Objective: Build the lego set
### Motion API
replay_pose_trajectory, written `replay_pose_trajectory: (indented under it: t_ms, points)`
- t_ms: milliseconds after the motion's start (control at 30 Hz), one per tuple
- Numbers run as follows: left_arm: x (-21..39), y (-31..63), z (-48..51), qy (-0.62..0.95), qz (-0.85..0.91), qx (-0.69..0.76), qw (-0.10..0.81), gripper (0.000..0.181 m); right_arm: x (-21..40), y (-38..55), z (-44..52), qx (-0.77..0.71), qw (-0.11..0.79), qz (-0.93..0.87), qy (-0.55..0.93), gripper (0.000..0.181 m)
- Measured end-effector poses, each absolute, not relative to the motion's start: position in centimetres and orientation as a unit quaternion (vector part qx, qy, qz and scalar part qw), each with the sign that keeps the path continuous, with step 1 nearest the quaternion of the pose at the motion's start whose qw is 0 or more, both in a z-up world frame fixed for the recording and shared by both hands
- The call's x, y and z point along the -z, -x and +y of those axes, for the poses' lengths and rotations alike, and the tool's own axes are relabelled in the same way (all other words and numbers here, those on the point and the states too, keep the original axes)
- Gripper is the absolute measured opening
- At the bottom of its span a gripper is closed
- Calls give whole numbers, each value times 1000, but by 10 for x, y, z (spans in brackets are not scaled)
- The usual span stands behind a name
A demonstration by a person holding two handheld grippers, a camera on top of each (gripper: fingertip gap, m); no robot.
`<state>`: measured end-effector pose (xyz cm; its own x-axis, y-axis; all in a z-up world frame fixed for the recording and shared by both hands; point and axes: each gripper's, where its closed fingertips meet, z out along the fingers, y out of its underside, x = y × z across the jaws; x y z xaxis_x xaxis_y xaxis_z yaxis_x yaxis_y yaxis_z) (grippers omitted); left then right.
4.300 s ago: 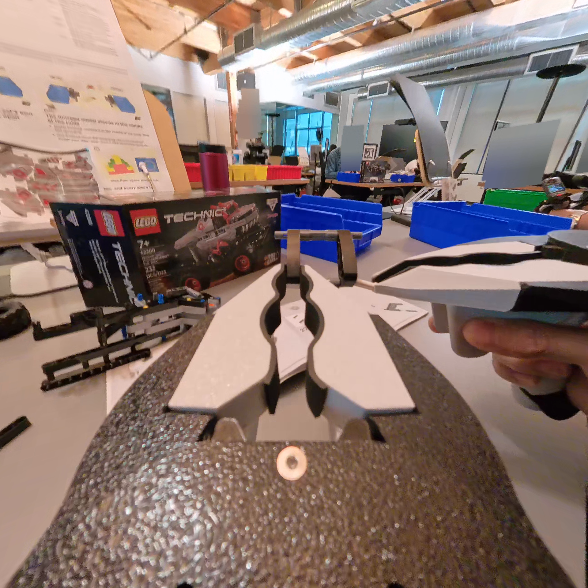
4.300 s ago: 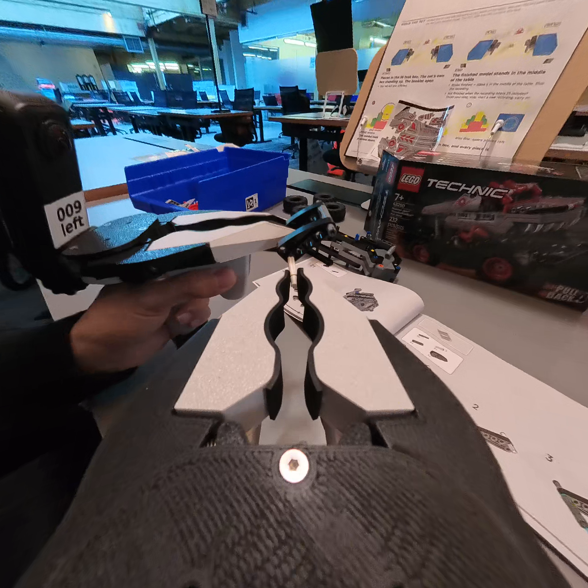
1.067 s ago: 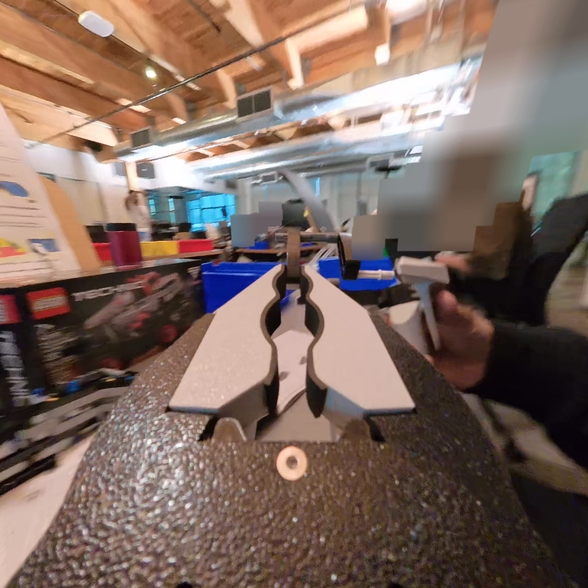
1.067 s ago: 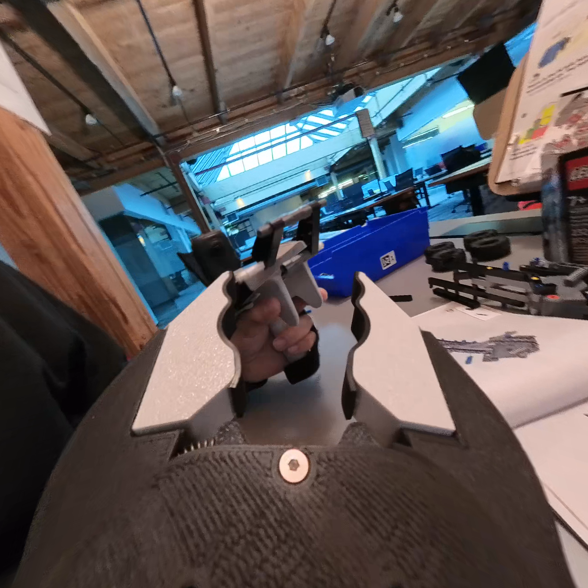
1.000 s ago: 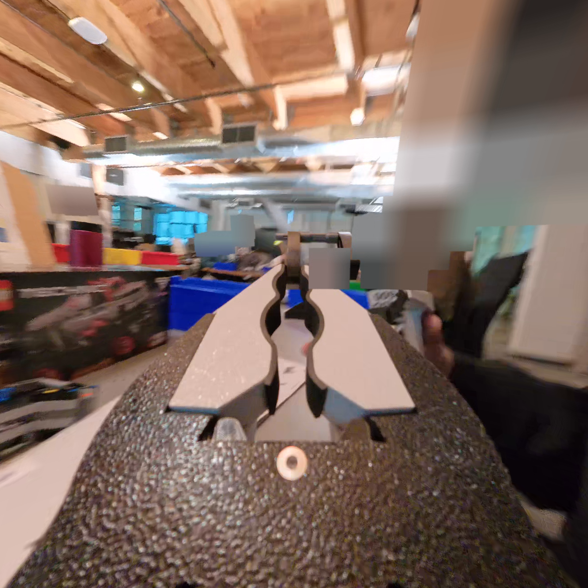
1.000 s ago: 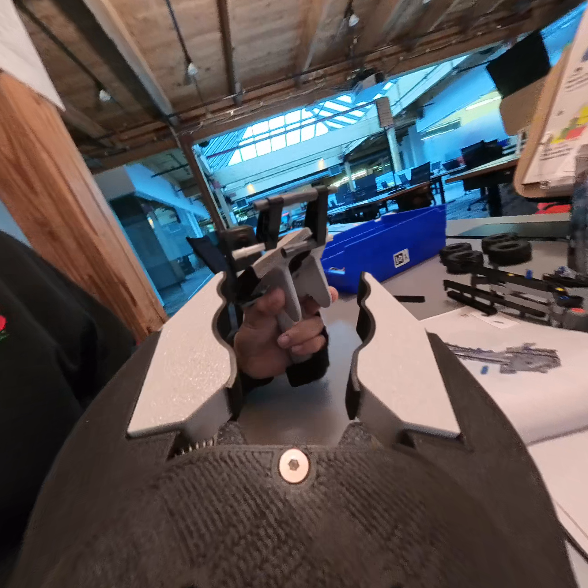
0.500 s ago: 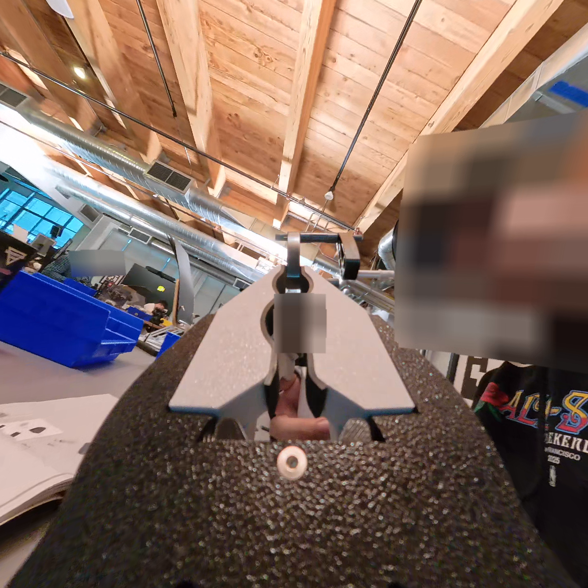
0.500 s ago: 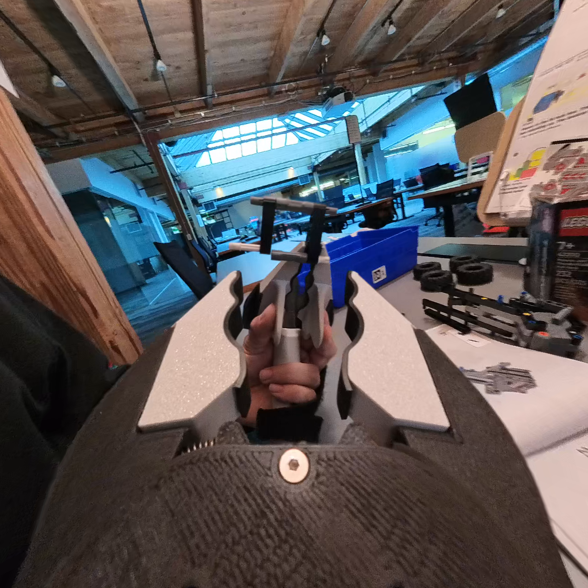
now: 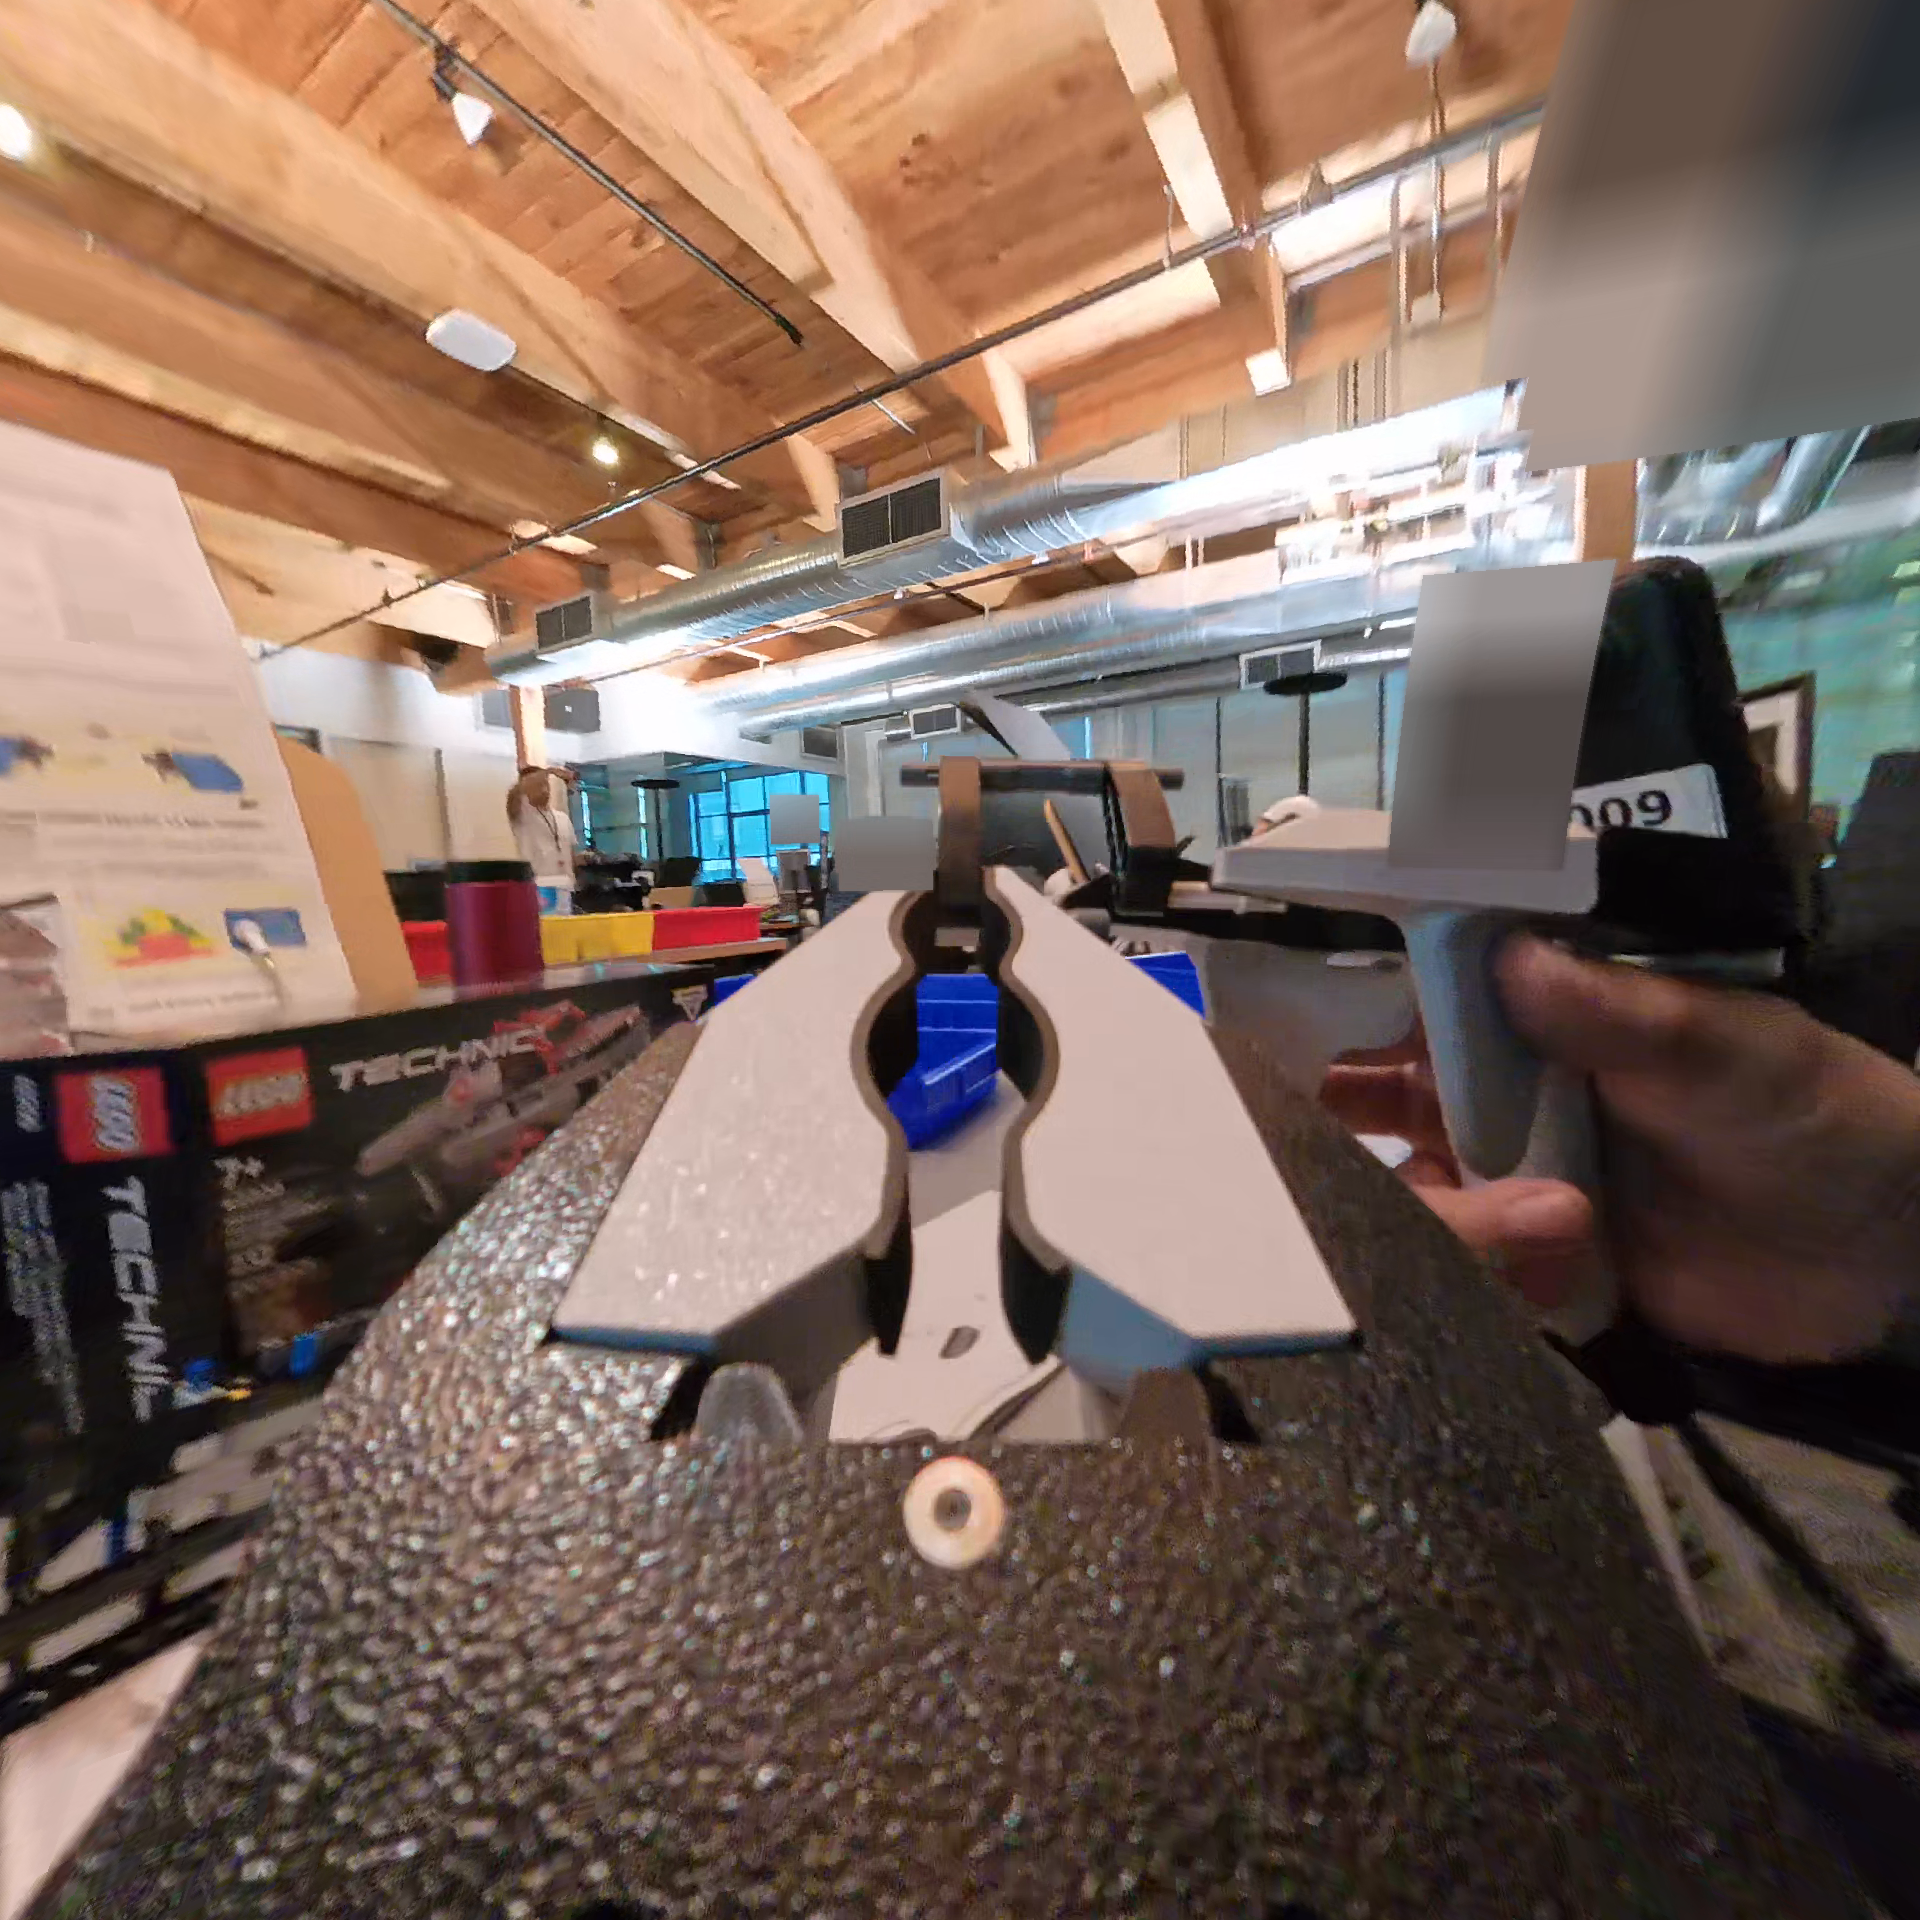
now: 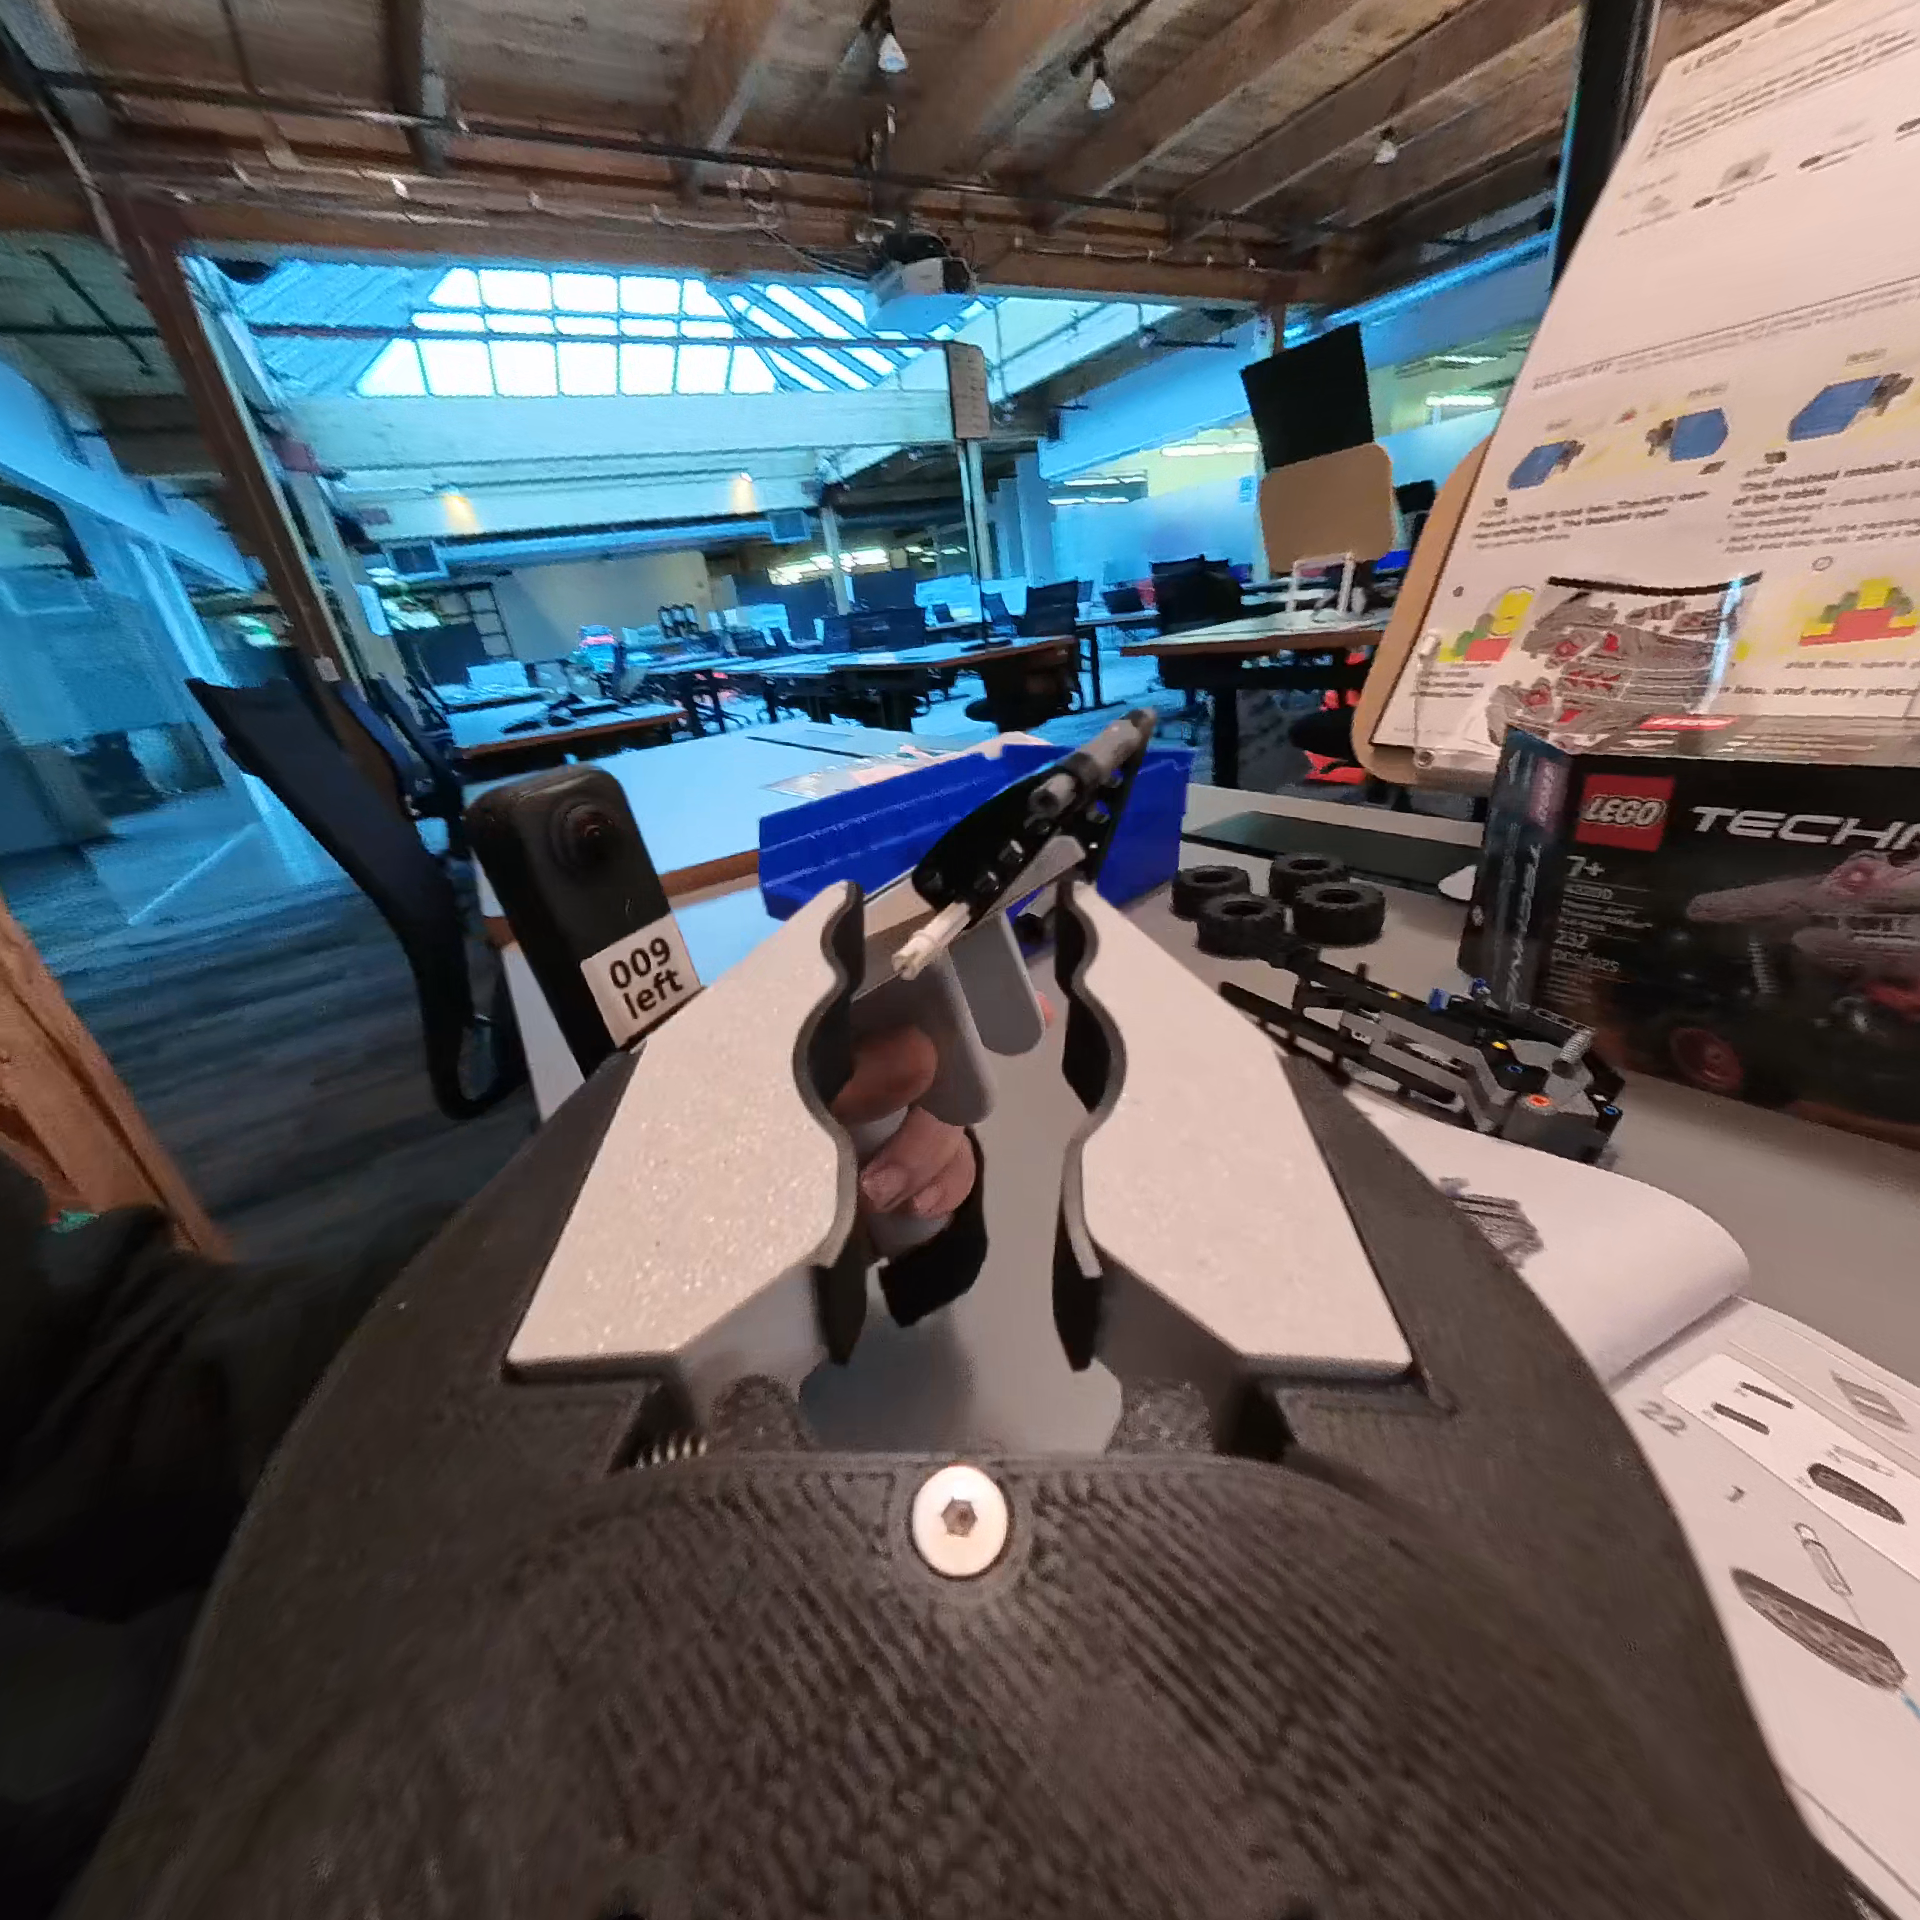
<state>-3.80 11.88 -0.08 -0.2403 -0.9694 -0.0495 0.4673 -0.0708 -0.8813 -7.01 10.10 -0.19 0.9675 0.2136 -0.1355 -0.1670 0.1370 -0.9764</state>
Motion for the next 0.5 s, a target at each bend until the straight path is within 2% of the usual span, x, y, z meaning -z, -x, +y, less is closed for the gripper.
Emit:
replay_pose_trajectory:
  t_ms: [67, 133, 267, 300, 400, 500]
  points:
    - [0, 38, 123, 299, 433, 631, 570, 5, 0, 65, 98, -143, 759, -11, 636, 26]
    - [1, 37, 127, 297, 460, 569, 613, 5, 0, 59, 96, -146, 760, -2, 634, 27]
    - [0, 35, 126, 252, 525, 389, 714, 5, 15, 63, 106, -190, 727, 12, 660, 60]
    - [-1, 35, 122, 239, 534, 359, 727, 5, 14, 64, 106, -211, 732, 19, 648, 59]
    - [-9, 38, 114, 208, 535, 313, 756, 5, 8, 59, 101, -278, 748, 42, 602, 36]
    - [-13, 40, 105, 182, 541, 304, 763, 5, 4, 56, 95, -333, 746, 36, 575, 28]
